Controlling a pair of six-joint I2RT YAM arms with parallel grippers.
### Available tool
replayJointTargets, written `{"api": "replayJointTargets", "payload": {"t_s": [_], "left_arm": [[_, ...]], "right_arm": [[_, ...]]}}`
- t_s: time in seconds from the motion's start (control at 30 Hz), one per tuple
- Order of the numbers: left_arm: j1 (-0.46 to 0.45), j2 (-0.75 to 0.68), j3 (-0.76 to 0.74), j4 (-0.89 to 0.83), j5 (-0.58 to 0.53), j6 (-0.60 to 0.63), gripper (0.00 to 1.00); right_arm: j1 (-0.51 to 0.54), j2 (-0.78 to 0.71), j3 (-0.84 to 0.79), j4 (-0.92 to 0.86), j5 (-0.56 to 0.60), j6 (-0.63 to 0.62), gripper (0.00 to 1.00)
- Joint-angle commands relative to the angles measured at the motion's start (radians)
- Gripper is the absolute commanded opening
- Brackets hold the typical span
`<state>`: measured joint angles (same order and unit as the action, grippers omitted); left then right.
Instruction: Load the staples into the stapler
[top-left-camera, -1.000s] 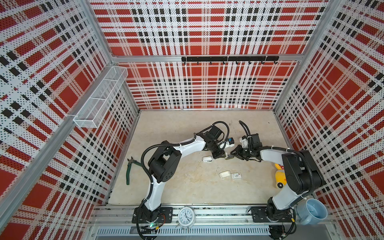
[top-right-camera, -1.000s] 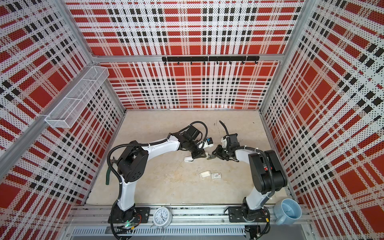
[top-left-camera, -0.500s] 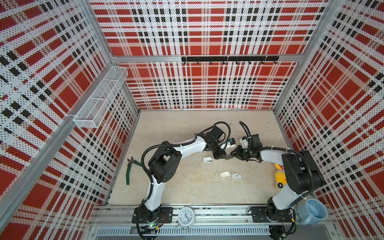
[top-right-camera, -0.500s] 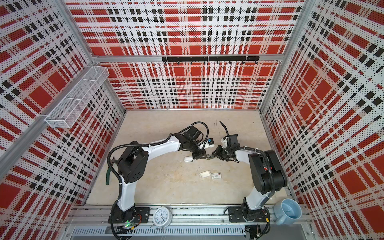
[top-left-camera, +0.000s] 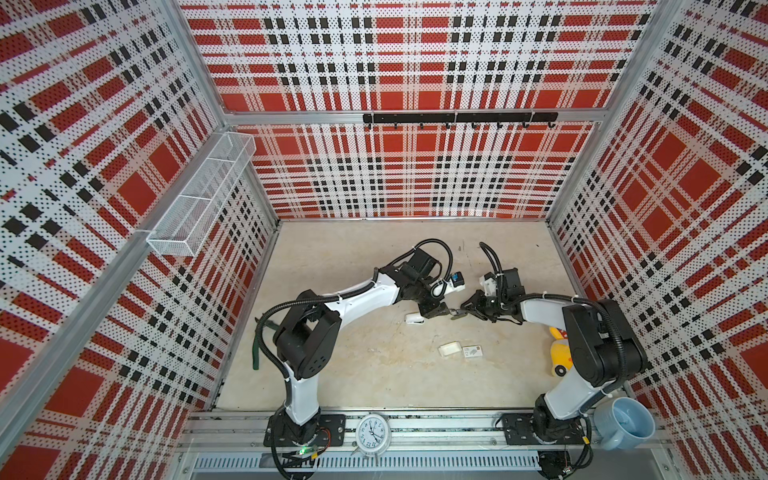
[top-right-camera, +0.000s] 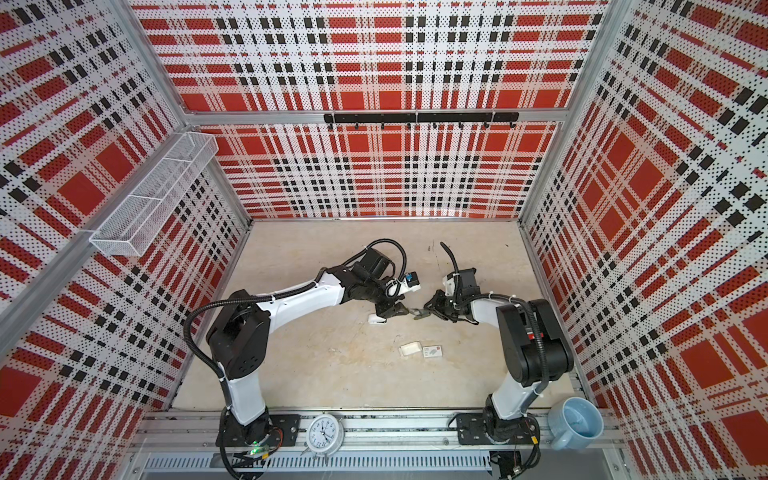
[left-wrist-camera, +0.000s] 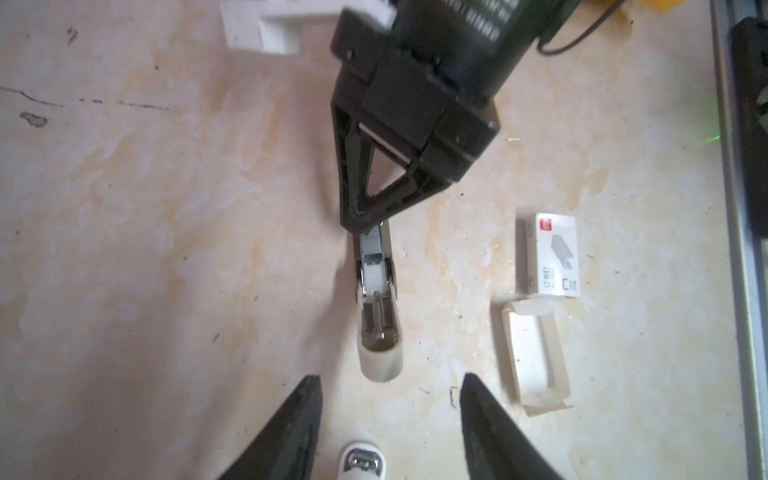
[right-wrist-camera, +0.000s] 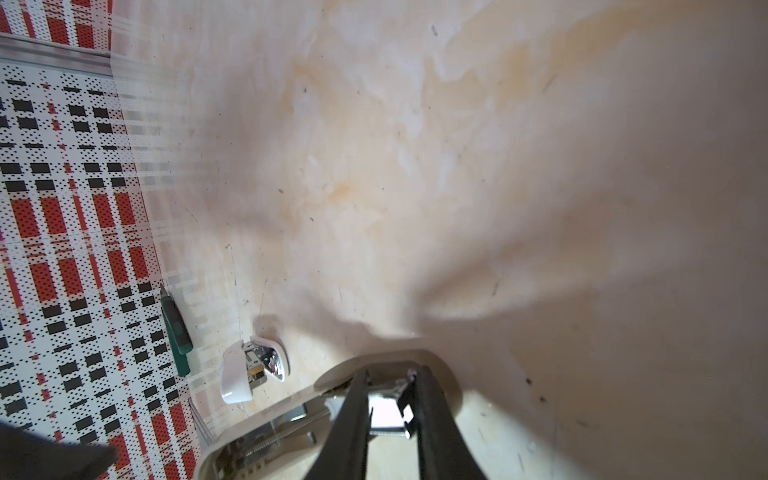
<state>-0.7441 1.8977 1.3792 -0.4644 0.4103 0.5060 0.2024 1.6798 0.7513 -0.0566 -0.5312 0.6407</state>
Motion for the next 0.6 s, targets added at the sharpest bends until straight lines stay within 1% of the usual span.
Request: {"api": "replayJointTargets", "payload": {"t_s": [0.0, 0.3, 0.37, 0.5, 0.57], "left_arm": [[0.012, 0.022, -0.024, 0.028, 0.002, 0.013, 0.58], [0.012, 0.049, -0.028, 0.046, 0.015, 0.022, 0.60], [0.012, 0.057, -0.026, 0.049, 0.016, 0.022, 0.59], [0.011, 0.075, -0.019, 0.052, 0.017, 0.026, 0.53], [0.012, 0.079, -0.020, 0.061, 0.013, 0.020, 0.53]], "right_arm": [[0.003, 0.013, -0.015, 0.021, -0.010, 0.005, 0.22], [0.018, 0.004, -0.021, 0.006, -0.004, 0.010, 0.22], [0.024, 0.002, -0.024, 0.014, -0.003, 0.017, 0.22], [0.033, 0.002, -0.022, 0.015, 0.000, 0.024, 0.22], [0.037, 0.003, -0.026, 0.021, 0.001, 0.029, 0.22]]}}
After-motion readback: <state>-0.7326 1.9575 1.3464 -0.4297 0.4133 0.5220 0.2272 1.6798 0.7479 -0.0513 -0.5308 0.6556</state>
